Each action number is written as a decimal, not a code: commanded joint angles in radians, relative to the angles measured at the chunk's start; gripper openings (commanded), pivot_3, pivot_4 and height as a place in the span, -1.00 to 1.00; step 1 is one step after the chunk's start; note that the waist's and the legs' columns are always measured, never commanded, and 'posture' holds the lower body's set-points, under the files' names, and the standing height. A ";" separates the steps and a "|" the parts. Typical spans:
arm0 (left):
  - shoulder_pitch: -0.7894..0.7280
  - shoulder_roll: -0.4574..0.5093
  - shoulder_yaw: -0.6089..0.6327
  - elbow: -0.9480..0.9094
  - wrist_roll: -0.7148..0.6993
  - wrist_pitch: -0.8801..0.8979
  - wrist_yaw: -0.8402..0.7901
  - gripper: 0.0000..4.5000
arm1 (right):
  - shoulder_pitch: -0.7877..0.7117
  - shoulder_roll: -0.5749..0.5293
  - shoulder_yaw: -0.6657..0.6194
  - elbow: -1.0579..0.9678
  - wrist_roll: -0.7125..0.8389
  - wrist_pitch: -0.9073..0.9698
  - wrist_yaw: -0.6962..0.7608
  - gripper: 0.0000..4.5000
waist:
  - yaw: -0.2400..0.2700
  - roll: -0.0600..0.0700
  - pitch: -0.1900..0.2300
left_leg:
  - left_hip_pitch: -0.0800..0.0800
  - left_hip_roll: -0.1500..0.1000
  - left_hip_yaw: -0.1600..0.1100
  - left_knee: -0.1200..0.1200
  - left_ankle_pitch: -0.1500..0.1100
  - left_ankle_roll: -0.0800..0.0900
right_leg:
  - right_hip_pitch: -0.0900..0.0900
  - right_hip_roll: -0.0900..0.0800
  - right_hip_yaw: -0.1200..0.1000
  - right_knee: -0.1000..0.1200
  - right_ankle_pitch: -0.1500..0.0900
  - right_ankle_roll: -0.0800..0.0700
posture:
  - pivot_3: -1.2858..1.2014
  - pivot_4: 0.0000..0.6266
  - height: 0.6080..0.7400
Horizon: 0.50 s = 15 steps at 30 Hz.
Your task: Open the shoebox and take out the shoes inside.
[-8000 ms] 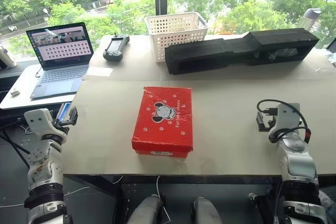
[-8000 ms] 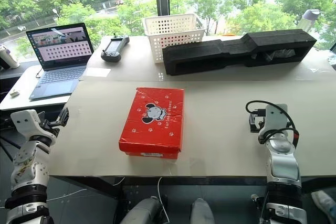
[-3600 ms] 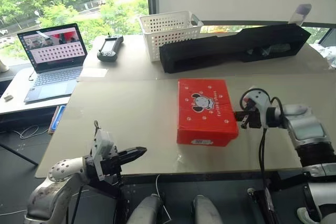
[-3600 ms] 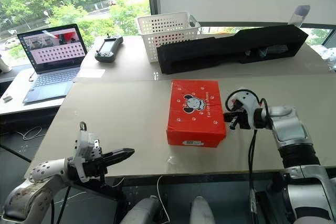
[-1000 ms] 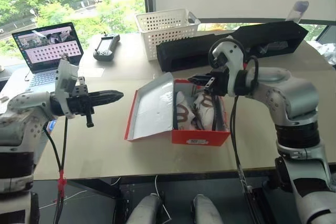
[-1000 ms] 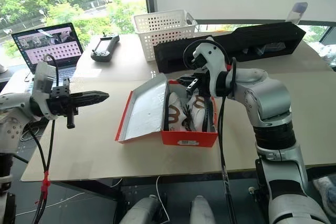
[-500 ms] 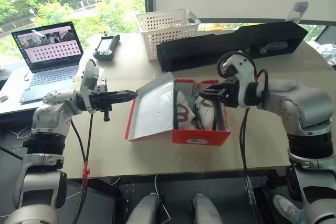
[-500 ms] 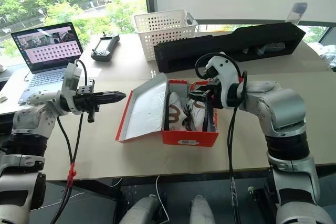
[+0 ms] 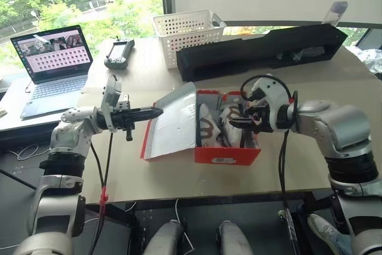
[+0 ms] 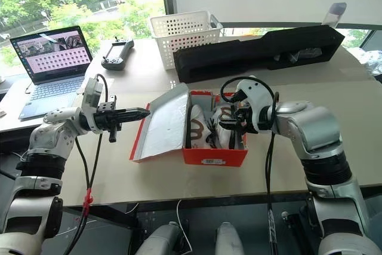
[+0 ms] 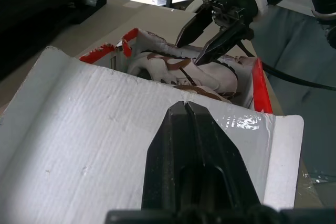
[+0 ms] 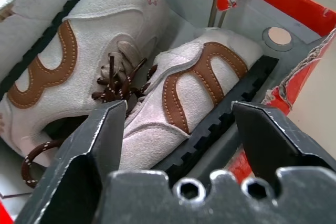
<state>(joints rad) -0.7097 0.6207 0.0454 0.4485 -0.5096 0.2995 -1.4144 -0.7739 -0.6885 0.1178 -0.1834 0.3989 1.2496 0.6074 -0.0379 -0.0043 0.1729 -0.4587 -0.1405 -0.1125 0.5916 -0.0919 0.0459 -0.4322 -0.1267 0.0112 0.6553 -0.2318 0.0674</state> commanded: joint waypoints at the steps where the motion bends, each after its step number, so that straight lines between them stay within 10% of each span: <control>1: 0.011 -0.006 0.026 -0.031 0.001 -0.028 0.007 -1.00 | -0.033 -0.002 0.036 -0.002 -0.037 -0.053 -0.005 0.98 | -0.002 0.000 0.000 | 0.000 0.000 0.000 0.000 0.000 0.000 | 0.000 0.000 0.000 0.000 0.000 0.000 | 0.03 -0.52 0.98; 15: 0.077 -0.057 0.030 -0.067 0.008 -0.084 0.060 -1.00 | -0.127 0.072 0.127 0.077 -0.128 -0.123 -0.013 0.98 | -0.004 0.000 0.000 | 0.000 0.000 0.000 0.000 0.000 0.000 | 0.000 0.001 0.000 0.000 0.001 0.000 | 0.03 -0.52 0.98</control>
<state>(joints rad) -0.6288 0.5593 0.0567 0.4133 -0.5069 0.2346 -1.3607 -0.8729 -0.6134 0.2523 -0.0781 0.2835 1.1562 0.5887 -0.0418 -0.0043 0.1728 -0.4584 -0.1405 -0.1125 0.5921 -0.0918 0.0460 -0.4319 -0.1250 0.0115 0.6554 -0.2311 0.0673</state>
